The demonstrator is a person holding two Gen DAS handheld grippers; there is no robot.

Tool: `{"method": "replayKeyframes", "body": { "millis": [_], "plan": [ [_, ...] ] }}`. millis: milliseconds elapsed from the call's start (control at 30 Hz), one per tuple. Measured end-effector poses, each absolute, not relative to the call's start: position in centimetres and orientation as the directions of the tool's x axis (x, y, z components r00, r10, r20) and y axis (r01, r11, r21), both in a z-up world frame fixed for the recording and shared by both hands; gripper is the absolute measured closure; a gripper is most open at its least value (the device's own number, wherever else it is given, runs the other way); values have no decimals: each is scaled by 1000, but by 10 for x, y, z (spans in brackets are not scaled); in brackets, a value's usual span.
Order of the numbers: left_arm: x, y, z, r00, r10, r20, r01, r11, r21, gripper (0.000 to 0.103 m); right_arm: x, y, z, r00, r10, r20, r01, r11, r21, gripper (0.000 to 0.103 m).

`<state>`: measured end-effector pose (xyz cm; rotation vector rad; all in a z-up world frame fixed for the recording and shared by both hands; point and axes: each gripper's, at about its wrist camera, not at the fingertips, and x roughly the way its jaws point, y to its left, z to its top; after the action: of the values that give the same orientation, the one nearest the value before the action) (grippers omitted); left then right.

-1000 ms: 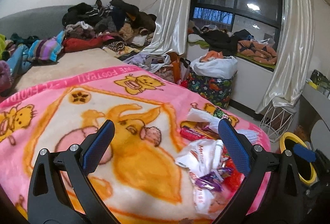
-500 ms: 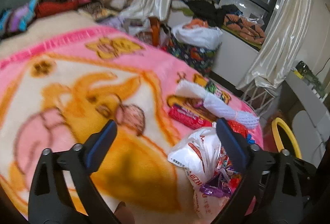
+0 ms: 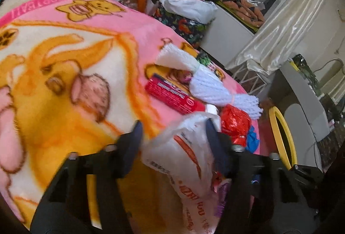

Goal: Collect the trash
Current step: 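Grasp the white plastic bag with the left tool while the right tool grasps the purple wrapper, then carry the white bag and purple wrapper with both tools over the yellow bin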

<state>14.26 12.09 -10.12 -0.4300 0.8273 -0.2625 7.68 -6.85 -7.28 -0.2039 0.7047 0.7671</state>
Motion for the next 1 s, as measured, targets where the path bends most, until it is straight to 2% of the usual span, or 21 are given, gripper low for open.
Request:
{"method": "replayKeyframes", "body": {
  "millis": [33,133,467,667,1000],
  "plan": [
    [142,119,-100,652,-390,-650,65,883,-464,75,75,-71,-72,507,569,-648,-698,712,80,96],
    [137,115,-94,665,-377,-644,93,898,-430,81,68,-74,-67,515,576,-635,-704,707,70,97],
    [112,109,-39,776,-312,-547,103,920,-379,83,52,-106,-25,587,625,-515,-680,726,105,97],
    [109,85,-13,806,-292,-515,133,937,-322,84,48,-138,0,655,602,-457,-626,771,118,98],
    [110,41,12,822,-313,-475,184,937,-298,85,51,-198,18,749,523,-406,-507,848,157,98]
  ]
}}
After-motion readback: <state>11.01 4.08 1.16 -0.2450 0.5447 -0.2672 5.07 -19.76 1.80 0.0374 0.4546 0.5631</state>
